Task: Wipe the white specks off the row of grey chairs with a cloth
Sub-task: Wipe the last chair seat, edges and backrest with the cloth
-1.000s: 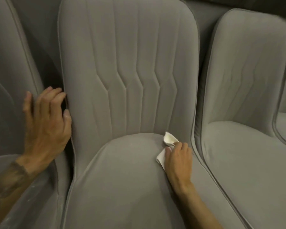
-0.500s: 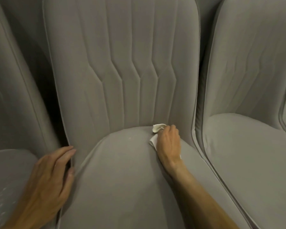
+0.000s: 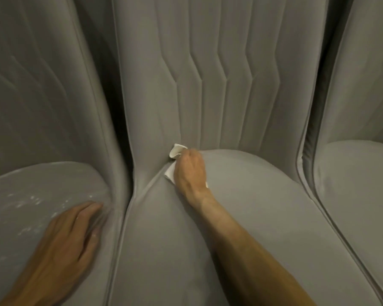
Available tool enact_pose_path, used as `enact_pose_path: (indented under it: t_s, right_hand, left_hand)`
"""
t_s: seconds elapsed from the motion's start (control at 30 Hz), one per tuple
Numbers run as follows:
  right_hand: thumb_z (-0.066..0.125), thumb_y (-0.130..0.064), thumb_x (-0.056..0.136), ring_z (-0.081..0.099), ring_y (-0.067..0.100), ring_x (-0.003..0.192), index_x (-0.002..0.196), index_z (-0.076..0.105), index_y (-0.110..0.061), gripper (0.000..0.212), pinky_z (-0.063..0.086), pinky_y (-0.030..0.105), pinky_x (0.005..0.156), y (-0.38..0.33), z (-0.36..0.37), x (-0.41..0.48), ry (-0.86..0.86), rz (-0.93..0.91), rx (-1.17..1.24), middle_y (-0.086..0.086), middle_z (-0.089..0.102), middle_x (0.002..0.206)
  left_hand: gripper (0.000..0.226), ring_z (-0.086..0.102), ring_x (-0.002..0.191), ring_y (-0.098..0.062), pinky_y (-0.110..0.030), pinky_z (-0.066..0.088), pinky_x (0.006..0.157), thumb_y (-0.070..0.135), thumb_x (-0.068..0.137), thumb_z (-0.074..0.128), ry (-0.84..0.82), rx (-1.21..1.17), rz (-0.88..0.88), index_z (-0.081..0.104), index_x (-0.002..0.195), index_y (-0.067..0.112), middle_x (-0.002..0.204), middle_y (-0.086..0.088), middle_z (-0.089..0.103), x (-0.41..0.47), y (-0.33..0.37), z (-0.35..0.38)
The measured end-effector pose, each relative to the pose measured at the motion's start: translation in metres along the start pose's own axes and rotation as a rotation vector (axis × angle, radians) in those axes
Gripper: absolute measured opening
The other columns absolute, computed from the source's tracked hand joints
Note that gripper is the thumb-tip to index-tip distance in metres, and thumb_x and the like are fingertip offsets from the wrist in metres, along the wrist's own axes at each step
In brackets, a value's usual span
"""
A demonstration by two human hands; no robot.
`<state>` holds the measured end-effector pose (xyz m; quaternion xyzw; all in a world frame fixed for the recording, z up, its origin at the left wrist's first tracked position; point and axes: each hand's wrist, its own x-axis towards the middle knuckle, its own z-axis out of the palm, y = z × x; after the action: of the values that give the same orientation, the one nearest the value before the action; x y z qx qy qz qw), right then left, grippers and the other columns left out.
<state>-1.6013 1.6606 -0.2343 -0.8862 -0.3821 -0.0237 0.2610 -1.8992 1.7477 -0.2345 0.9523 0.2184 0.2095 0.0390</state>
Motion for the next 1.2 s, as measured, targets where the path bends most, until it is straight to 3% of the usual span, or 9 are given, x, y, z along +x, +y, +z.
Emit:
enact_pose_path:
  t_s: [0.17, 0.3, 0.53, 0.7, 0.77, 0.87, 1.0, 1.1, 1.2]
  right_hand:
    - [0.041, -0.006, 0.098, 0.048, 0.035, 0.115, 0.129, 0.051, -0.002, 0.032, 0.035, 0.038, 0.099, -0.045, 0.015, -0.045, -0.044, -0.073, 0.117, 0.018, 0.052, 0.127]
    - [0.049, -0.021, 0.102, 0.056, 0.032, 0.112, 0.118, 0.064, -0.007, 0.026, 0.038, 0.032, 0.094, -0.030, -0.015, -0.056, -0.218, -0.251, 0.324, 0.016, 0.063, 0.120]
    - [0.045, -0.012, 0.100, 0.055, 0.038, 0.108, 0.106, 0.065, 0.003, 0.025, 0.040, 0.038, 0.089, -0.032, -0.024, -0.043, -0.061, 0.059, 0.222, 0.021, 0.063, 0.113]
    - [0.044, 0.002, 0.087, 0.051, 0.034, 0.082, 0.069, 0.045, -0.009, 0.021, 0.038, 0.040, 0.075, -0.088, 0.000, -0.073, 0.062, 0.076, 0.230, 0.015, 0.060, 0.082]
    - [0.045, 0.003, 0.089, 0.051, 0.032, 0.083, 0.073, 0.051, -0.010, 0.022, 0.039, 0.040, 0.081, -0.105, 0.006, -0.093, 0.113, 0.106, 0.262, 0.013, 0.060, 0.085]
    - [0.044, -0.002, 0.095, 0.054, 0.033, 0.099, 0.101, 0.063, 0.000, 0.020, 0.039, 0.037, 0.090, -0.125, 0.018, -0.125, 0.131, 0.042, 0.233, 0.018, 0.062, 0.107]
    - [0.040, -0.015, 0.102, 0.057, 0.018, 0.089, 0.097, 0.061, -0.007, 0.023, 0.038, 0.030, 0.074, -0.145, 0.020, -0.155, 0.027, -0.013, 0.324, 0.007, 0.063, 0.099]
    - [0.040, -0.011, 0.103, 0.054, 0.035, 0.100, 0.104, 0.058, 0.001, 0.022, 0.038, 0.041, 0.087, -0.152, 0.017, -0.150, 0.066, 0.029, 0.230, 0.020, 0.059, 0.108]
    - [0.038, -0.009, 0.103, 0.055, 0.036, 0.106, 0.108, 0.057, 0.002, 0.023, 0.037, 0.040, 0.091, -0.174, 0.022, -0.152, 0.091, 0.076, 0.229, 0.021, 0.060, 0.116]
  left_hand:
    - [0.049, 0.055, 0.116, -0.029, -0.040, 0.037, 0.104, 0.034, 0.098, 0.042, -0.019, -0.014, -0.031, 0.058, 0.134, 0.006, 0.128, -0.012, 0.062, -0.026, 0.009, -0.019]
    - [0.048, 0.056, 0.114, -0.026, -0.037, 0.037, 0.103, 0.035, 0.099, 0.040, -0.054, -0.017, -0.058, 0.059, 0.134, 0.008, 0.126, -0.009, 0.064, -0.036, 0.010, -0.029]
    - [0.041, 0.056, 0.110, -0.018, -0.031, 0.036, 0.099, 0.035, 0.102, 0.037, -0.046, -0.065, -0.028, 0.057, 0.133, 0.019, 0.122, 0.002, 0.060, -0.039, -0.003, -0.039]
    - [0.040, 0.056, 0.111, -0.017, -0.033, 0.037, 0.100, 0.037, 0.103, 0.037, -0.038, -0.151, -0.092, 0.056, 0.134, 0.022, 0.122, 0.005, 0.059, -0.057, -0.030, -0.041]
    - [0.039, 0.055, 0.112, -0.017, -0.033, 0.037, 0.101, 0.036, 0.103, 0.039, -0.044, -0.171, -0.091, 0.055, 0.135, 0.021, 0.123, 0.005, 0.059, -0.063, -0.040, -0.045]
    - [0.038, 0.053, 0.113, -0.015, -0.029, 0.034, 0.101, 0.037, 0.103, 0.038, -0.075, -0.194, -0.073, 0.054, 0.135, 0.023, 0.124, 0.007, 0.057, -0.070, -0.049, -0.047]
    - [0.041, 0.055, 0.114, -0.015, -0.031, 0.035, 0.103, 0.038, 0.102, 0.038, -0.088, -0.228, -0.056, 0.055, 0.136, 0.023, 0.124, 0.011, 0.055, -0.073, -0.057, -0.055]
    - [0.040, 0.050, 0.112, -0.008, -0.028, 0.034, 0.102, 0.040, 0.103, 0.037, -0.104, -0.240, -0.011, 0.051, 0.138, 0.029, 0.123, 0.018, 0.050, -0.078, -0.069, -0.063]
    - [0.039, 0.049, 0.113, -0.006, -0.029, 0.035, 0.102, 0.042, 0.103, 0.037, -0.113, -0.241, 0.016, 0.050, 0.138, 0.031, 0.123, 0.018, 0.050, -0.083, -0.087, -0.069]
